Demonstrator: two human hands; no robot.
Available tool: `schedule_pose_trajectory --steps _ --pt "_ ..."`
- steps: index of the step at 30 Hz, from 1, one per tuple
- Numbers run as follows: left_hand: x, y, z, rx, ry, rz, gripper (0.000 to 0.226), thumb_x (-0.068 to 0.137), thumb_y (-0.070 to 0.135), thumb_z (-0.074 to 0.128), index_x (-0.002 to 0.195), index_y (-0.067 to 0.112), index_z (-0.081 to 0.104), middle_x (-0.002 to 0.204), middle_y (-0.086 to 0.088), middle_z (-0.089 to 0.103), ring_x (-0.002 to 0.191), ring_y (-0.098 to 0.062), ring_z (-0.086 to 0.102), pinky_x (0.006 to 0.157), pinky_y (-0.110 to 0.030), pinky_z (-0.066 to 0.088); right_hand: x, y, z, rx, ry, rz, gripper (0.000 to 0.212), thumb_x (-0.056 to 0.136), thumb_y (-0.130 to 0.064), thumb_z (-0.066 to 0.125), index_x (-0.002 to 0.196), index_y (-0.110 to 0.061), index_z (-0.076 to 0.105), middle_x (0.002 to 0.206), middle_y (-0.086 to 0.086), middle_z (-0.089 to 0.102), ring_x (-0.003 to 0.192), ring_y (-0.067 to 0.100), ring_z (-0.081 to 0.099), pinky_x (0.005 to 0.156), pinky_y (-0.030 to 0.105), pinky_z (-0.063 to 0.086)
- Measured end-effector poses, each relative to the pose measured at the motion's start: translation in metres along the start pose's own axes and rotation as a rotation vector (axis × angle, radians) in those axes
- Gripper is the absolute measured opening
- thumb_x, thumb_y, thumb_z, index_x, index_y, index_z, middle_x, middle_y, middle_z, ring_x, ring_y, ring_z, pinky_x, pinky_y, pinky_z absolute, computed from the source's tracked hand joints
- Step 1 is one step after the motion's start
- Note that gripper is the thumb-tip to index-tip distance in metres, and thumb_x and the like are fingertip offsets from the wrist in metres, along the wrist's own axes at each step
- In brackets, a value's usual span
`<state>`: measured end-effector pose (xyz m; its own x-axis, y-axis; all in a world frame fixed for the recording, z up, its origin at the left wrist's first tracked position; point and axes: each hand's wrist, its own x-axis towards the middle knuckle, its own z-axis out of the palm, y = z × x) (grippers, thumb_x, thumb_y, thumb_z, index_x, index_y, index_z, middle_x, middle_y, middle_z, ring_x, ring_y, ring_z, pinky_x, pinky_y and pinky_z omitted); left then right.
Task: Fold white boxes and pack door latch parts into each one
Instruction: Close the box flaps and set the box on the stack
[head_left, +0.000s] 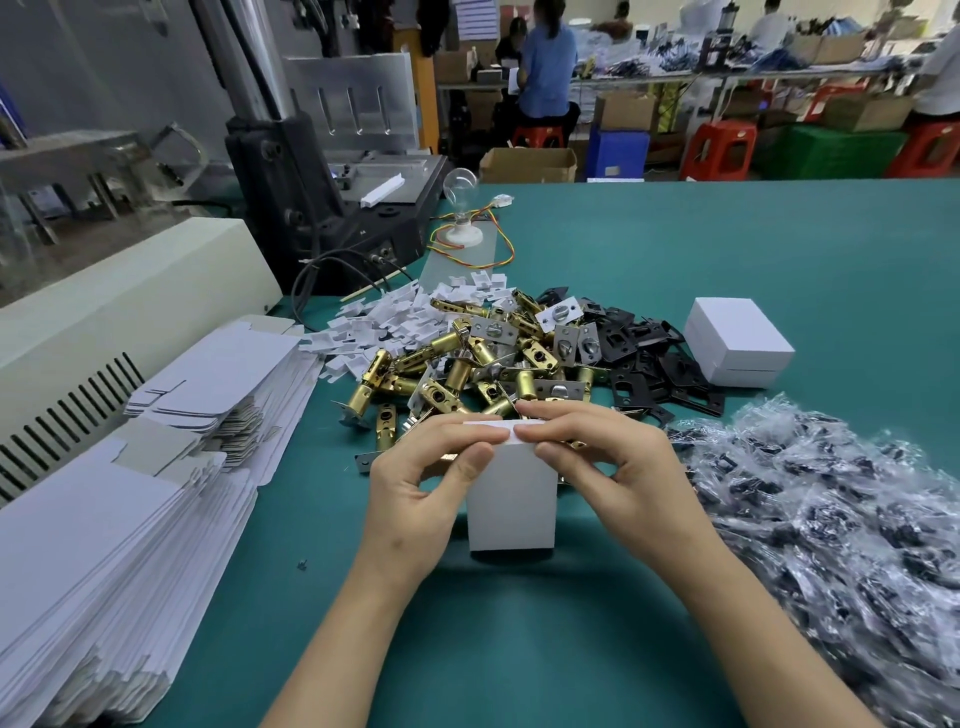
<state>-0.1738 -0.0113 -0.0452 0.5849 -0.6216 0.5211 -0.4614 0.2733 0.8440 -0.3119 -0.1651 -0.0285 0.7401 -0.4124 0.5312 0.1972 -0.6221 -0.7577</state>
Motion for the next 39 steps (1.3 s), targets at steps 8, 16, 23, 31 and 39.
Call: schedule_pose_trajectory --steps 8,16,23,31,39 --pt "0.003 -0.007 0.001 -0.03 0.024 -0.196 0.028 0.092 0.042 0.073 0.12 0.049 0.074 0.103 0.01 0.075 0.088 -0.005 0.07 0.07 -0.021 0.058 -0.003 -0.002 0.007 -0.096 0.026 0.085 0.038 0.097 -0.044 0.066 0.132 -0.032 0.067 0.141 -0.018 0.057 0.134 0.006 0.053 0.098 0.044 0.054" --pt "0.008 -0.015 0.0 -0.263 0.392 -0.451 0.023 0.089 0.027 0.084 0.111 0.033 0.079 0.095 -0.019 0.075 0.084 -0.029 0.072 0.077 -0.065 0.061 -0.014 -0.042 0.046 -0.662 0.025 0.048 0.088 0.072 -0.085 0.061 0.137 -0.026 0.054 0.129 -0.003 0.054 0.115 0.02 0.054 0.091 0.038 0.051" --pt "0.007 -0.007 0.004 -0.505 0.357 -0.525 0.042 0.086 0.035 0.076 0.125 0.019 0.073 0.108 -0.011 0.078 0.083 -0.02 0.073 0.062 -0.031 0.062 -0.003 -0.059 0.054 -0.813 -0.113 0.107 0.089 0.088 -0.046 0.067 0.158 -0.027 0.014 0.14 0.0 0.043 0.126 0.024 0.044 0.103 0.037 0.043" --pt "0.01 -0.004 0.006 -0.449 0.265 -0.419 0.043 0.094 0.037 0.064 0.137 0.032 0.065 0.121 -0.001 0.078 0.111 -0.018 0.075 0.069 -0.027 0.062 0.044 -0.041 -0.028 -0.528 0.131 0.325 0.088 0.074 -0.034 0.081 0.147 -0.028 0.033 0.119 0.004 0.063 0.105 0.027 0.057 0.083 0.038 0.048" --pt "0.011 -0.003 0.008 -0.426 0.25 -0.445 0.035 0.091 0.038 0.064 0.123 0.028 0.072 0.116 -0.001 0.079 0.105 -0.016 0.076 0.068 -0.029 0.064 0.084 0.05 -0.143 -0.649 0.387 0.619 0.083 0.078 -0.029 0.083 0.146 -0.014 0.038 0.127 0.023 0.061 0.117 0.041 0.056 0.093 0.047 0.049"
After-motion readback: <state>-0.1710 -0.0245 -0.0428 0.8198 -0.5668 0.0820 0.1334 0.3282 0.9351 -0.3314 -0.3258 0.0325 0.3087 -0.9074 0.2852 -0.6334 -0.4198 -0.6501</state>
